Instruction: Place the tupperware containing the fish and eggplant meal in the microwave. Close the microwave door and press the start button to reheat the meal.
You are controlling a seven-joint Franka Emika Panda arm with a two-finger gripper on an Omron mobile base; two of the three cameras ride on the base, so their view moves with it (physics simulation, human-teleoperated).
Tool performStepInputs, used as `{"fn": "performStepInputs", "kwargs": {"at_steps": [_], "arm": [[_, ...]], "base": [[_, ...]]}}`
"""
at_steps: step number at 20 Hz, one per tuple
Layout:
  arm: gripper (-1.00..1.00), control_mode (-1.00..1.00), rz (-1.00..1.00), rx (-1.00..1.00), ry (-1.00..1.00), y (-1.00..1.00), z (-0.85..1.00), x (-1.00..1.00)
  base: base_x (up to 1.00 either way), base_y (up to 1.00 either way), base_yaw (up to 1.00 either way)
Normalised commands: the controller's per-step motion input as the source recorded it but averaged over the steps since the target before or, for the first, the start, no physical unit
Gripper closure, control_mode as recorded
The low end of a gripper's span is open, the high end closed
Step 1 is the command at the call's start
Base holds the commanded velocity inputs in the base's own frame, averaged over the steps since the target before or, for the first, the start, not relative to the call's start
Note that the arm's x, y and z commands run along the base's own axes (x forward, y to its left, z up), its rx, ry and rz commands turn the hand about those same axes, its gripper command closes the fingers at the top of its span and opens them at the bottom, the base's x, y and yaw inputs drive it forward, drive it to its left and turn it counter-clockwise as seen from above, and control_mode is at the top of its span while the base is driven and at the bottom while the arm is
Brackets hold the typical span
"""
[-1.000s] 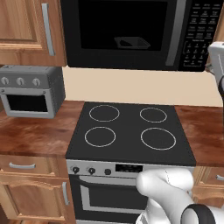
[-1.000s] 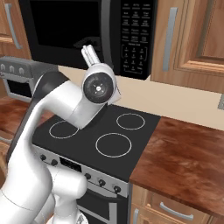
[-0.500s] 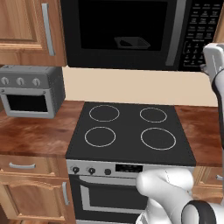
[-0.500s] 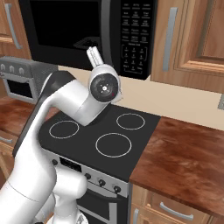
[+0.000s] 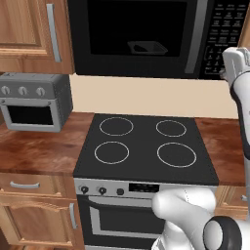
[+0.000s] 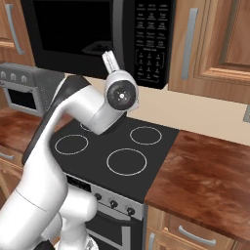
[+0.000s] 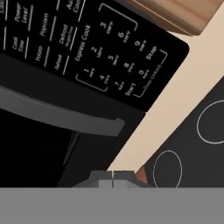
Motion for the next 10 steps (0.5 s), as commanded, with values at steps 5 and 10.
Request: {"fn": "performStepInputs", "kwargs": {"at_steps": [5, 10], "arm": [[1.00, -1.00, 0.00, 0.00, 0.00, -0.09, -0.01, 0.20], [1.00, -1.00, 0.00, 0.00, 0.00, -0.01, -0.08, 0.25]], "base": [[0.00, 0.00, 0.00], [0.00, 0.00, 0.00]]}}
